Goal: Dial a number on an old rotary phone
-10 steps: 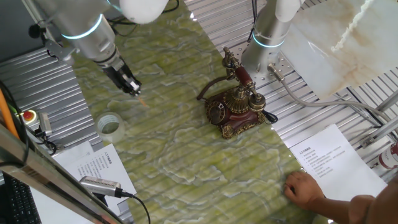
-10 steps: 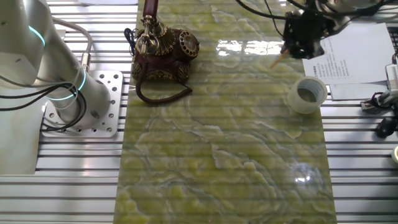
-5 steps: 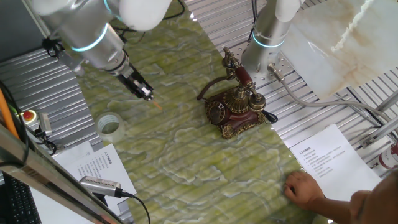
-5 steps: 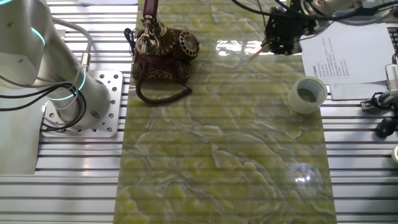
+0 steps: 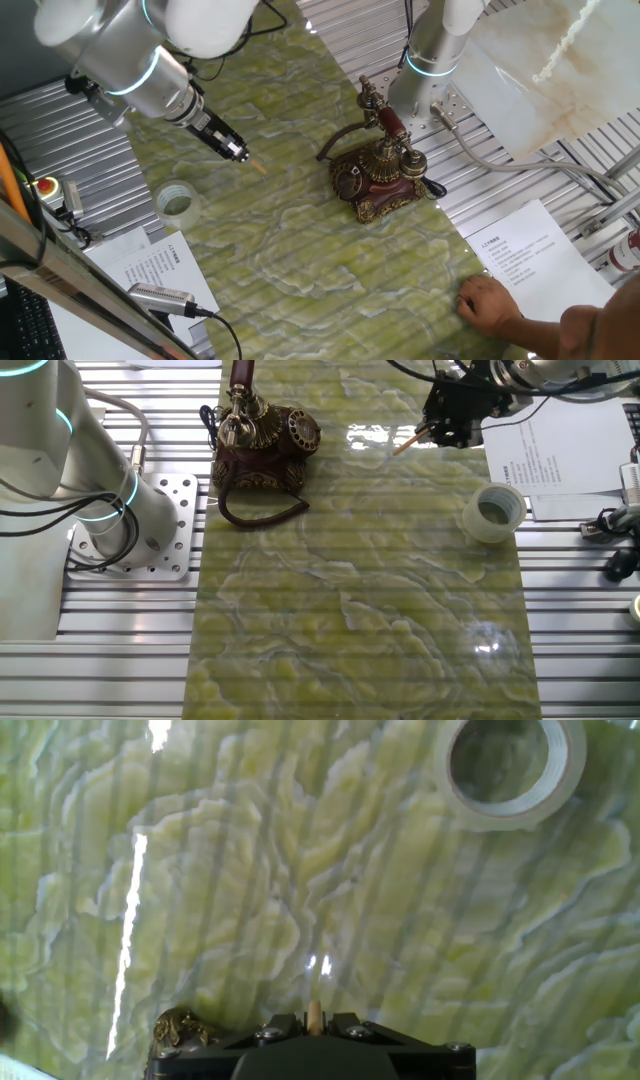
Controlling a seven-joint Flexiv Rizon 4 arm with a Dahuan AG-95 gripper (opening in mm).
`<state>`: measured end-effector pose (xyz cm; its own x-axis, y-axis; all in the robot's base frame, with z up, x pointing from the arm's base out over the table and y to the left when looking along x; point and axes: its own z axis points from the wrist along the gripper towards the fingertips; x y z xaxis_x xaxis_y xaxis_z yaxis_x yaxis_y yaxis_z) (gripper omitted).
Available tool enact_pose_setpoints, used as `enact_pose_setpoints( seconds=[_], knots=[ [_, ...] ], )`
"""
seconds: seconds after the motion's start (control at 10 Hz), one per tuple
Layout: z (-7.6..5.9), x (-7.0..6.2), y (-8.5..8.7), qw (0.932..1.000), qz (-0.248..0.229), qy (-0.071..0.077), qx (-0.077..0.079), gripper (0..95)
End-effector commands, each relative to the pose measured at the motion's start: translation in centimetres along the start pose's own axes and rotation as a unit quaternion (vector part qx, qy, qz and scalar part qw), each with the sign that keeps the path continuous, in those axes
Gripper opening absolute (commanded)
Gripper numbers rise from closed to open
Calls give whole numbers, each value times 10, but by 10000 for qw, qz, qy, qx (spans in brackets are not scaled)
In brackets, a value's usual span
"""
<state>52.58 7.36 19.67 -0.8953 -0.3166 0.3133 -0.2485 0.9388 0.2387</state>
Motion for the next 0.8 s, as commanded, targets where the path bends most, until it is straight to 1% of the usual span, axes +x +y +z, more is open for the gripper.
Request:
enact_pose_setpoints(
  seconds=[0.1, 0.2, 0.3, 0.4, 0.5, 0.6, 0.8],
  knots=[
    [1, 1, 0, 9992, 225, -298, 139, 0],
    [1, 1, 0, 9989, 216, -397, 140, 0],
    [1, 1, 0, 9987, 198, -447, 135, 0],
    [1, 1, 0, 9988, 211, -418, 136, 0],
    [1, 1, 0, 9991, 213, -329, 129, 0],
    [3, 2, 4, 9997, 195, -137, 101, 0],
    [5, 13, 20, 9998, 182, -74, 99, 0]
  ],
)
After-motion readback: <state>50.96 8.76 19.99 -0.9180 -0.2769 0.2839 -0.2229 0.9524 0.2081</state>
